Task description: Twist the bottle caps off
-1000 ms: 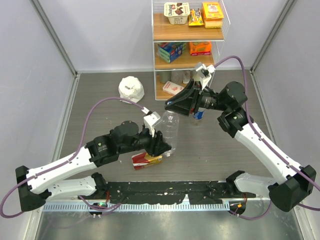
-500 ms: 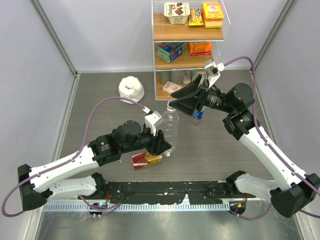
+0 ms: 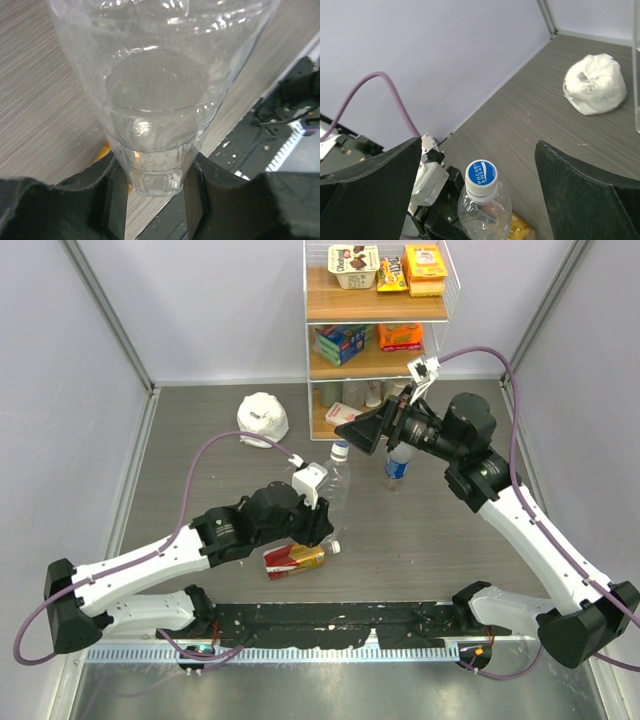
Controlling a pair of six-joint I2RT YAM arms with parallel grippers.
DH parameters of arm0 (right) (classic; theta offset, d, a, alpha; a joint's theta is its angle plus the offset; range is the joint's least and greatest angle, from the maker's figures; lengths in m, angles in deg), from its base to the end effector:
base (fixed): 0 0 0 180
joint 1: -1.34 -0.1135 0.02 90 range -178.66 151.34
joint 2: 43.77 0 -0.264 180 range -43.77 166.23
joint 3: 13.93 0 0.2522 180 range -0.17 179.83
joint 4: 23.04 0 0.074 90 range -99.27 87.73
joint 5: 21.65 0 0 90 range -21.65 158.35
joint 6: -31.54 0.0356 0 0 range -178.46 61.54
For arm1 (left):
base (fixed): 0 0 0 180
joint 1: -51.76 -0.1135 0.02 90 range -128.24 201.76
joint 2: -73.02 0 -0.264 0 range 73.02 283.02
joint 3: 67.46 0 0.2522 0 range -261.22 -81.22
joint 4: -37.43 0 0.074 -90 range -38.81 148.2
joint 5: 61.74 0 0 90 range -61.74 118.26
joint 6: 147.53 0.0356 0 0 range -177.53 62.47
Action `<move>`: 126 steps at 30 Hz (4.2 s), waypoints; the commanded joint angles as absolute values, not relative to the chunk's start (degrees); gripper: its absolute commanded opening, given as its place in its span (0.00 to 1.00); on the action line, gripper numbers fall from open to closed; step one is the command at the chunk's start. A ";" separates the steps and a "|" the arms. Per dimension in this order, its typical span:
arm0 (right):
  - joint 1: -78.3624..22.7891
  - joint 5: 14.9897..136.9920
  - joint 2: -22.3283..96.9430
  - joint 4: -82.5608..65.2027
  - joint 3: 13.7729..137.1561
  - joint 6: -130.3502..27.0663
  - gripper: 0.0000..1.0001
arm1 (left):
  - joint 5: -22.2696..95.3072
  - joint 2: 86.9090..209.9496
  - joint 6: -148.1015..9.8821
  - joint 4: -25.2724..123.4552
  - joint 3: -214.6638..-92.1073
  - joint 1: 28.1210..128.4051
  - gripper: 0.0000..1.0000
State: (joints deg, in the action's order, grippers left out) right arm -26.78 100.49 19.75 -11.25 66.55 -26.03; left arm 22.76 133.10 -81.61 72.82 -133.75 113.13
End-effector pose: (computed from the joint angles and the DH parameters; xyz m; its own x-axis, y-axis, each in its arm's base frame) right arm 0.2091 0.1332 0.4328 -0.3975 0.3024 -0.8663 -0.7739 0.3968 0.4936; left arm 0.1154 -0.2043 0.3162 -0.5534 0.1661 -0.8162 0.6657 0.6771 -0.3136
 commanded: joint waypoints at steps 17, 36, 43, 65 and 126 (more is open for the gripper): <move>-27.14 91.63 32.07 6.81 73.13 -24.71 0.85 | 9.27 145.70 -84.78 85.65 -144.06 112.94 0.00; -28.89 98.58 33.75 2.85 70.84 -22.95 0.38 | 8.83 147.29 -84.86 86.62 -144.76 112.93 0.00; -28.90 100.42 32.08 0.93 70.24 -24.62 0.01 | 9.53 146.41 -84.95 86.35 -144.50 112.85 0.00; -28.63 129.33 23.20 -23.76 65.05 -24.99 0.01 | 38.87 139.82 -80.30 69.22 -136.85 112.85 0.00; -24.76 87.08 39.63 19.90 74.45 -38.86 0.08 | 6.99 125.76 -84.34 74.05 -130.35 112.85 0.00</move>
